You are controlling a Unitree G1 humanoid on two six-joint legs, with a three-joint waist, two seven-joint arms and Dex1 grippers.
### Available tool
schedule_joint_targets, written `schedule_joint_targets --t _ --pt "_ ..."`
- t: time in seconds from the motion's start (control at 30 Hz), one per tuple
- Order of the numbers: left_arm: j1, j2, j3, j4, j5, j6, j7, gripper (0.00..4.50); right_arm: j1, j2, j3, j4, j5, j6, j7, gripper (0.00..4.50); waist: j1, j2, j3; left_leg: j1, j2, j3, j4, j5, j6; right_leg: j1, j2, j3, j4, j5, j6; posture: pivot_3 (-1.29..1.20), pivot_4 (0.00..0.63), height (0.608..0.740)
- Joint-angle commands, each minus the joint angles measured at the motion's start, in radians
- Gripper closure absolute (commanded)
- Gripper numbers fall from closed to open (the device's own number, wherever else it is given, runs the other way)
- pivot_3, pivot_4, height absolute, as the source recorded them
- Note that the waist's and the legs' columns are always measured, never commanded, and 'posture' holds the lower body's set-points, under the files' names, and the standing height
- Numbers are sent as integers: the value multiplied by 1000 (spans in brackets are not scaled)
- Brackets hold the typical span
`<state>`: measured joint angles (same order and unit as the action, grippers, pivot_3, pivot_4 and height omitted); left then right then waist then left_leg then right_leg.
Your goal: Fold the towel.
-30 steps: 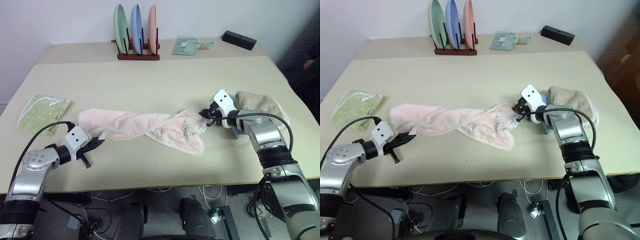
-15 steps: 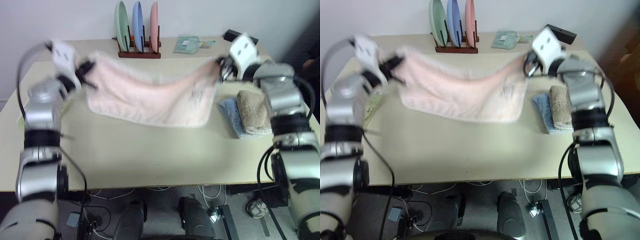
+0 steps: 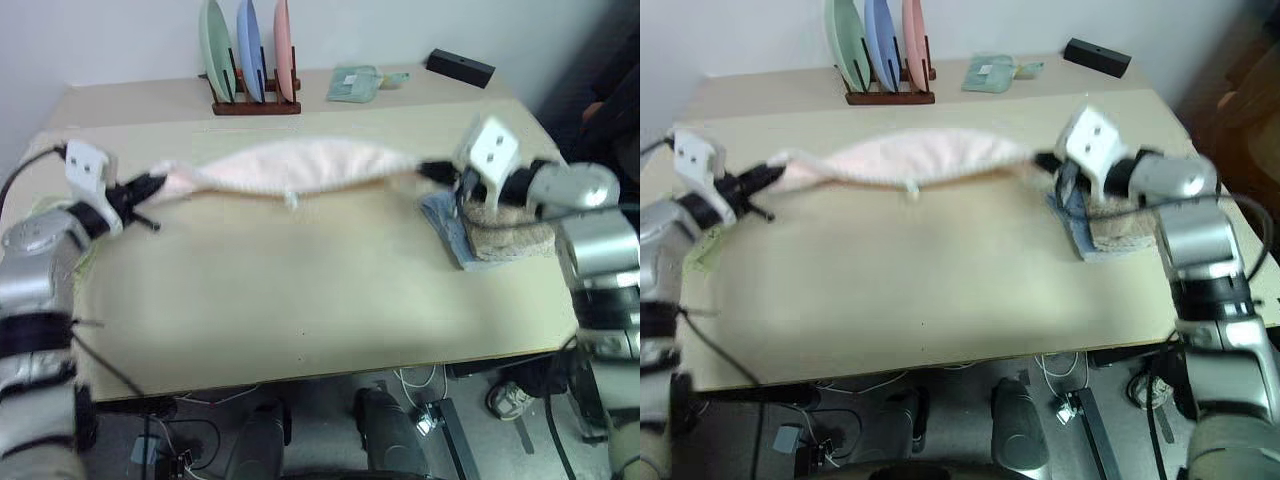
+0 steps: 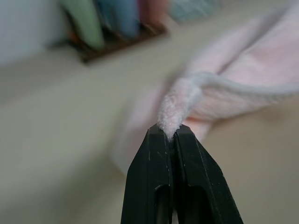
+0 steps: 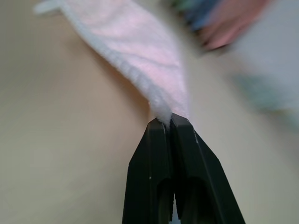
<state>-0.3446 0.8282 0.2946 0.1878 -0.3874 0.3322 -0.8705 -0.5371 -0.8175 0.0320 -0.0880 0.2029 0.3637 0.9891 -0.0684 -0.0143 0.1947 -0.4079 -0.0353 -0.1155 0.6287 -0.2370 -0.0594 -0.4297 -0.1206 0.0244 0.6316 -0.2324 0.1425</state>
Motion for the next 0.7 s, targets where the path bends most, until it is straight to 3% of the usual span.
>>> schedule_joint_targets --t 0.03,0.23,0.33,0.6,0.7 --pt "151 68 55 -185 -45 77 -66 4500 141 -85 -58 -170 95 116 79 4456 13 0 0 1 0 0 1 0 0 1 0 0 0 0 -1 0 150 740" --pt "434 168 125 -368 -130 240 -204 4500 310 -153 -117 -233 156 170 118 4456 32 0 0 2 0 1 4 0 0 5 0 0 -2 0 -6 0 150 740" --pt "511 195 136 -396 -107 252 -209 4500 383 -204 -133 -253 172 169 170 4456 37 0 0 2 1 1 3 0 0 5 0 0 -2 0 -4 0 150 740" --pt "443 150 68 -301 -12 151 -131 4500 431 -251 -147 -247 167 150 194 4456 50 0 0 3 1 1 3 0 0 5 0 0 -2 0 -5 0 150 740" --pt "439 142 58 -289 -8 136 -147 4500 469 -273 -210 -241 186 154 208 4456 55 0 0 2 1 1 3 0 0 5 0 -1 -3 1 -3 0 150 740"
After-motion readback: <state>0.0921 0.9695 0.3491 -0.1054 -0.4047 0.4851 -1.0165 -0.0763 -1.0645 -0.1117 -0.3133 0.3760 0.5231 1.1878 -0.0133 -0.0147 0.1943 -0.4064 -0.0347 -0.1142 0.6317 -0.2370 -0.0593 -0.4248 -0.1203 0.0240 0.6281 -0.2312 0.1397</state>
